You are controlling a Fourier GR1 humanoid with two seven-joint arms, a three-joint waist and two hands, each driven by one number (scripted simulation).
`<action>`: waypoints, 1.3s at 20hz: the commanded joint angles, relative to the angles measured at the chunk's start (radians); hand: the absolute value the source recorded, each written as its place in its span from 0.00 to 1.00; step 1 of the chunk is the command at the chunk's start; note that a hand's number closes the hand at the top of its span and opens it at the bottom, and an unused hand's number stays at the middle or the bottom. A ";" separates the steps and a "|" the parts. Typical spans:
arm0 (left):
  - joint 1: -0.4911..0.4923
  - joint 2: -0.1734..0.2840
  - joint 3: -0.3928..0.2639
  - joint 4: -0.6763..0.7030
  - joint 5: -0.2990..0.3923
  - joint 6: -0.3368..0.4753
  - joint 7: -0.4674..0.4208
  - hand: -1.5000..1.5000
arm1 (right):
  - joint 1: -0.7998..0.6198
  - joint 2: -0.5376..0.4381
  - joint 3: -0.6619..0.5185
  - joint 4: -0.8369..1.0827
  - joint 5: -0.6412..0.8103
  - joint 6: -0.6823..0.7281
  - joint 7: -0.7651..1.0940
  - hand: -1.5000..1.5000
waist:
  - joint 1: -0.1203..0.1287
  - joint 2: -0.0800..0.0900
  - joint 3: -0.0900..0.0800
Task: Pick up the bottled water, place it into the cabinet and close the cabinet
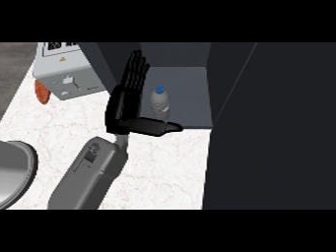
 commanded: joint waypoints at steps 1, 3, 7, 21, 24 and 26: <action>0.190 0.038 -0.023 -0.246 -0.003 0.036 0.036 0.00 | 0.033 0.002 0.040 -0.028 0.034 -0.023 0.005 0.00 | 0.010 -0.005 -0.003; 0.249 0.049 -0.030 -0.340 -0.001 0.042 0.066 0.00 | 0.009 0.006 0.075 -0.027 0.050 -0.022 0.016 0.00 | 0.006 -0.003 -0.003; 0.404 0.101 -0.097 -0.594 -0.016 0.044 0.147 0.00 | -0.006 0.017 0.071 0.025 0.064 -0.030 -0.019 0.00 | 0.011 -0.003 -0.003; 0.793 0.189 -0.162 -0.919 0.018 -0.024 0.101 0.00 | -0.044 -0.208 0.138 -0.089 0.152 0.119 0.111 1.00 | 0.014 0.000 -0.004; 0.892 0.226 -0.156 -1.015 0.006 -0.030 0.070 0.00 | -0.035 -0.217 0.202 -0.072 0.207 0.136 0.072 1.00 | 0.013 -0.003 -0.003; 0.941 0.256 -0.068 -1.007 0.093 -0.092 0.027 0.00 | -0.029 -0.213 0.246 -0.090 0.204 0.139 0.092 1.00 | 0.013 -0.001 -0.004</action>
